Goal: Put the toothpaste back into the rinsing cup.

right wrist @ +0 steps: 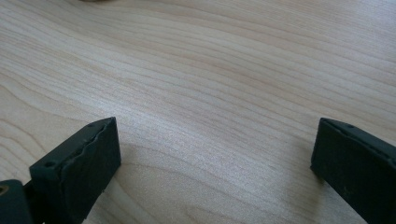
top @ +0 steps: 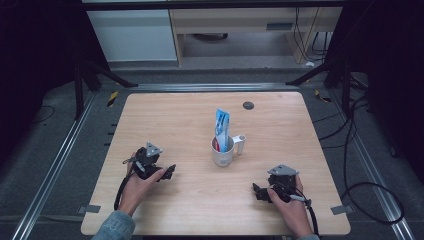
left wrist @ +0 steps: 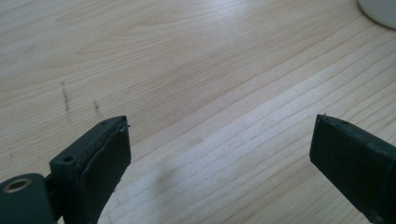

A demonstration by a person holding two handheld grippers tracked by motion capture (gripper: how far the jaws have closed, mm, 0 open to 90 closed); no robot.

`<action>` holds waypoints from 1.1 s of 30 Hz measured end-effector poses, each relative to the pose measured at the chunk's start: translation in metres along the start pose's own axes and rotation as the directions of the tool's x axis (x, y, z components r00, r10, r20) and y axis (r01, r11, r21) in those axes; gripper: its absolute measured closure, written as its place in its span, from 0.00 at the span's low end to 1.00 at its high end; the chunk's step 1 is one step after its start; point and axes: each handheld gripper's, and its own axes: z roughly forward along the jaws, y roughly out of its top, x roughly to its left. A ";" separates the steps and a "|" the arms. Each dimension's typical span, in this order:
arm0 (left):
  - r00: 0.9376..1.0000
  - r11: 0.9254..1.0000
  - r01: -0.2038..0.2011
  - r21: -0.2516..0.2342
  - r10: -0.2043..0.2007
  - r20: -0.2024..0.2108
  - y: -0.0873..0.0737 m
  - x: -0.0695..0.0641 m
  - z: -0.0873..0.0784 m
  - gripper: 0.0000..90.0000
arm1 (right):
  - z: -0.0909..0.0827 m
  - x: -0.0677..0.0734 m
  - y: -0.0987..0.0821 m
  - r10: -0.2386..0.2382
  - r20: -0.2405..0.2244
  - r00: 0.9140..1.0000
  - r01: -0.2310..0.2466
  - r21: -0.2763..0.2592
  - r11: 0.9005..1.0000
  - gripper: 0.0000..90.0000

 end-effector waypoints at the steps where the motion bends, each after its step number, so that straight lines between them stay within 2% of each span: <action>1: 1.000 1.000 0.007 0.004 -0.007 -0.007 -0.003 0.004 0.000 0.05 | 0.000 0.000 0.000 0.000 0.000 1.000 0.000 0.000 1.000 0.02; 10: 0.999 0.999 0.024 0.021 -0.023 -0.028 -0.013 0.018 -0.002 0.05 | 0.000 0.000 0.000 0.001 0.000 1.000 -0.001 0.000 1.000 0.02; 21: 0.997 0.997 0.056 0.050 -0.054 -0.050 -0.023 0.038 0.006 0.05 | 0.000 0.000 0.000 -0.001 -0.001 1.000 0.001 0.000 1.000 0.02; 33: 0.994 0.994 0.091 0.064 -0.086 -0.071 -0.025 0.054 0.013 0.05 | 0.000 0.000 0.000 -0.001 0.000 1.000 0.001 0.000 1.000 0.02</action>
